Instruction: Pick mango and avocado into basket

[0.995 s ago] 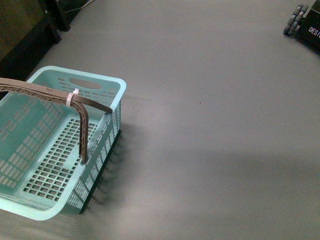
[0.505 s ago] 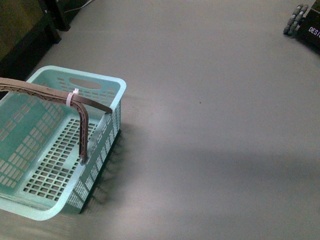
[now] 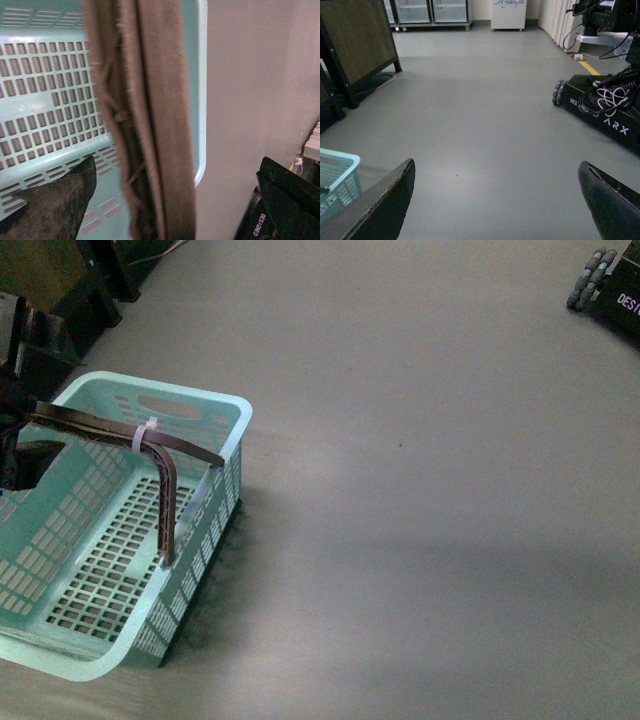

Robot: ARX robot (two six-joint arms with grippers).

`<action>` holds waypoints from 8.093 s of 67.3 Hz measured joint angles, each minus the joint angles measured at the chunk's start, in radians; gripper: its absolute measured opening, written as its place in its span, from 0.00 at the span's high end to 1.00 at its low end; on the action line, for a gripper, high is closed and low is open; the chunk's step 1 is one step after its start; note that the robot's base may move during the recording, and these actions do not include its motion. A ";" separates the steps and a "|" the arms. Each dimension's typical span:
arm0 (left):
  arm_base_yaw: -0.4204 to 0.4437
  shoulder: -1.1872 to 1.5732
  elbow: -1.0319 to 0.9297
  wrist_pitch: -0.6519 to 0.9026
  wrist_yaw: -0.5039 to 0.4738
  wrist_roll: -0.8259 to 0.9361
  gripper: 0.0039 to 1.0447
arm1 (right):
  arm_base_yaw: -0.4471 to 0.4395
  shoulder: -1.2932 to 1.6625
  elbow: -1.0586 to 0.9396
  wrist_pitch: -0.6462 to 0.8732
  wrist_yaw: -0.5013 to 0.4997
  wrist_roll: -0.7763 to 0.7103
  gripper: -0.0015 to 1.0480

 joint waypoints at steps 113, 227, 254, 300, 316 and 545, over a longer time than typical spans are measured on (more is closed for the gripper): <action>0.045 -1.395 -0.233 -0.774 -0.069 -0.214 0.87 | 0.000 0.000 0.000 0.000 0.000 0.000 0.08; 0.044 -1.393 -0.231 -0.779 -0.071 -0.211 0.87 | 0.000 0.000 0.000 0.000 0.000 0.000 0.08; 0.044 -1.393 -0.231 -0.779 -0.071 -0.211 0.87 | 0.000 0.000 0.000 0.000 0.000 -0.001 0.08; 0.044 -1.394 -0.230 -0.779 -0.072 -0.211 0.87 | 0.000 0.000 0.000 0.000 -0.001 0.000 0.08; 0.037 -1.396 -0.229 -0.779 -0.059 -0.214 0.87 | 0.000 0.000 0.000 0.000 0.006 0.000 0.08; 0.039 -1.393 -0.229 -0.779 -0.069 -0.213 0.87 | 0.000 -0.002 0.000 0.000 0.000 0.000 0.08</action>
